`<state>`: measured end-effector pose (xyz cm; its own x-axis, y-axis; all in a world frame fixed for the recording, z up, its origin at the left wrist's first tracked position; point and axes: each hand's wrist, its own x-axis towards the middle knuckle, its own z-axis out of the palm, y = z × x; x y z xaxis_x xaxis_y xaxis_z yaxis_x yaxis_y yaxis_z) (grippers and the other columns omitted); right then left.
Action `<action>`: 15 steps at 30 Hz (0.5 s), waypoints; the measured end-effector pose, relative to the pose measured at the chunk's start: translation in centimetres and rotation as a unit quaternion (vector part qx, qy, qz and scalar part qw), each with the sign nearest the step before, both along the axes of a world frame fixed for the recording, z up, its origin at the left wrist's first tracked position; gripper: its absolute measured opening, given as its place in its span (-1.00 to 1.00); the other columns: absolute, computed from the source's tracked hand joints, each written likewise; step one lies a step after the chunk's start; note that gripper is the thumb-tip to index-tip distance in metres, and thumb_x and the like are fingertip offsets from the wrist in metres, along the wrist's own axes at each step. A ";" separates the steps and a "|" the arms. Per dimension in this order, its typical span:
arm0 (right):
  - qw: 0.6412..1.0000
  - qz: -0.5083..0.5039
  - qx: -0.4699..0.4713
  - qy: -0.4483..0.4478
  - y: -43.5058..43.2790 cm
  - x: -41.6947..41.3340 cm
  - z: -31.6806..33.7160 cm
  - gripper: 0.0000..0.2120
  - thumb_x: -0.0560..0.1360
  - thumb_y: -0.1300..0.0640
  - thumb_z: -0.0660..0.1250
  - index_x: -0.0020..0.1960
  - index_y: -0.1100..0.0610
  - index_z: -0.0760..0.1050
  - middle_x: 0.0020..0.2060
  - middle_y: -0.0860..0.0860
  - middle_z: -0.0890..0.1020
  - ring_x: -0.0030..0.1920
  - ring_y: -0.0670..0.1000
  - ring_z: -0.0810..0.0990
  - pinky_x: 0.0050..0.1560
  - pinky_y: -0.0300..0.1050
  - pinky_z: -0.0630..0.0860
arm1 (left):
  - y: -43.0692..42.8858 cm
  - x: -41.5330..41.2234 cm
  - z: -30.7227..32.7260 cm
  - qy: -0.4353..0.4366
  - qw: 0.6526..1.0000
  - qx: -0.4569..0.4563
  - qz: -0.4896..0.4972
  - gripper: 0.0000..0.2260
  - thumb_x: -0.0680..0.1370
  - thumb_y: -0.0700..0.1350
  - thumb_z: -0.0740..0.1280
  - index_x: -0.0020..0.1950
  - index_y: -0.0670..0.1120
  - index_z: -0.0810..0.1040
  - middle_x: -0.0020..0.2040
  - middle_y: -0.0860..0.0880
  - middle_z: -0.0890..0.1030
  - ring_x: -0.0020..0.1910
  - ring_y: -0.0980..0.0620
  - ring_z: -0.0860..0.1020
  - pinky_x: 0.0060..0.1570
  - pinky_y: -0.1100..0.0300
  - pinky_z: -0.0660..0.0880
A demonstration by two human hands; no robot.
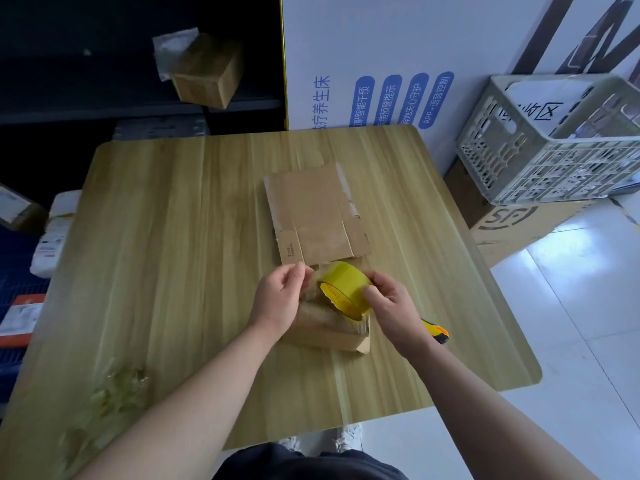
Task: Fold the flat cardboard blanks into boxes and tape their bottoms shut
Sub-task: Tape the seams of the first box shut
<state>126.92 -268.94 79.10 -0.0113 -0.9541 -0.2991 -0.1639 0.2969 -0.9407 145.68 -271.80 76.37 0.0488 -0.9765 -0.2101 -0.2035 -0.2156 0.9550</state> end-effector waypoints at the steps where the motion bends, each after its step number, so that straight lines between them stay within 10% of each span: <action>1: 1.000 -0.001 -0.002 -0.002 0.1 0.1 0.0 -0.68 0.39 0.09 0.18 0.06 0.09 0.59 -0.13 0.01 0.63 -0.12 -0.07 0.55 -0.08 -0.16 0.48 | 0.1 0.0 0.3 0.040 0.999 0.036 0.008 -0.74 0.63 0.02 0.22 -0.08 -0.05 0.64 -0.08 -0.02 0.68 -0.03 0.01 0.63 0.08 0.06 0.57; 7: 0.999 0.026 -0.018 -0.008 0.5 0.7 0.7 -0.73 0.51 0.29 0.19 0.00 0.03 0.60 -0.19 -0.07 0.63 -0.17 -0.12 0.54 -0.11 -0.20 0.47 | -0.4 -0.1 2.4 0.129 0.982 0.139 -0.016 -0.72 0.51 0.09 0.38 -0.16 -0.13 0.64 -0.16 -0.11 0.66 -0.15 -0.03 0.60 0.00 0.07 0.53; 15: 0.996 0.063 0.000 0.057 0.5 0.7 0.6 -0.85 0.52 0.06 0.31 0.03 0.07 0.56 -0.22 -0.03 0.56 -0.19 -0.05 0.51 -0.16 -0.13 0.46 | -1.1 -0.6 2.6 0.174 0.972 0.146 0.054 -0.95 0.46 -0.22 0.47 -0.16 -0.16 0.62 -0.27 -0.08 0.64 -0.32 0.06 0.59 -0.34 0.25 0.56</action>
<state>127.61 -268.43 79.67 0.0757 -0.9501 -0.3025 -0.3056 0.2667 -0.9140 145.05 -272.85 79.00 0.0243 -0.8656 -0.5001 0.1607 -0.4904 0.8566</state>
